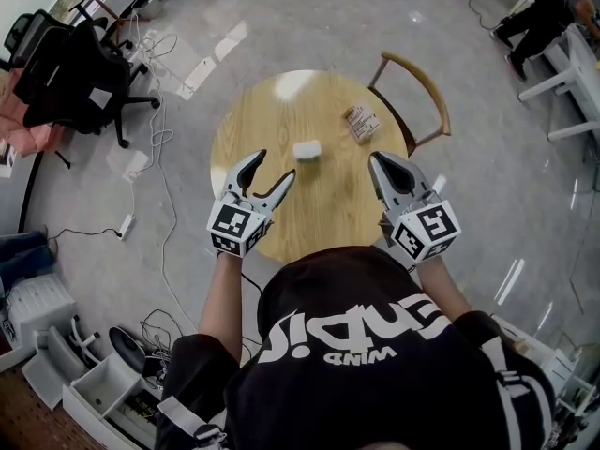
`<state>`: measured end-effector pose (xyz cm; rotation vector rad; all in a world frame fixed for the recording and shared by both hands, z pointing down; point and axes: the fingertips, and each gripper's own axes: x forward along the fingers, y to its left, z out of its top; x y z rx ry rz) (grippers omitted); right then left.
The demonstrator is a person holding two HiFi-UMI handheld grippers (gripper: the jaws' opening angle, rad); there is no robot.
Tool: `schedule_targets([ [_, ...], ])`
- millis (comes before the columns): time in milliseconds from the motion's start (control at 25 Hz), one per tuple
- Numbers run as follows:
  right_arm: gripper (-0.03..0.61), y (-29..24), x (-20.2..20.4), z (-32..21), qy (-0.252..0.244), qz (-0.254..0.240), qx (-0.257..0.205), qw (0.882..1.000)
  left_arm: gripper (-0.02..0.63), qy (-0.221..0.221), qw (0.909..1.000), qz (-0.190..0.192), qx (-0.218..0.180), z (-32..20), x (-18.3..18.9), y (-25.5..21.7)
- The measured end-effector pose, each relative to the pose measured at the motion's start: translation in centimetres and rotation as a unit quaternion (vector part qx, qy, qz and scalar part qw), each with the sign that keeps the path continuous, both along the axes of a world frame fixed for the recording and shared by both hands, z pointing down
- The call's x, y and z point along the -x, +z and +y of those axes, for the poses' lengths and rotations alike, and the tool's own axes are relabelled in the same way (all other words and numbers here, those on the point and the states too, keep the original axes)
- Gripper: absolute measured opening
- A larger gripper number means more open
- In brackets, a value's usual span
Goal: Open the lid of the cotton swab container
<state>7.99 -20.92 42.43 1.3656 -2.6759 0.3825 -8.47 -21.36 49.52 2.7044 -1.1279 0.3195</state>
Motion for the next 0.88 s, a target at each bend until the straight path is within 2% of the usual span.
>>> schedule_targets([
  [360,0.003,0.7,-0.9,-0.5,0.009,0.005,0.011,1.0,0.287,0.054,0.997,-0.036,0.043,-1.4,-2.0,6.2],
  [880,0.003,2.0,-1.6,-1.6,0.019,0.013,0.03,0.999,0.288,0.1,0.9837,-0.105,0.107,-3.8,-3.5,15.6],
])
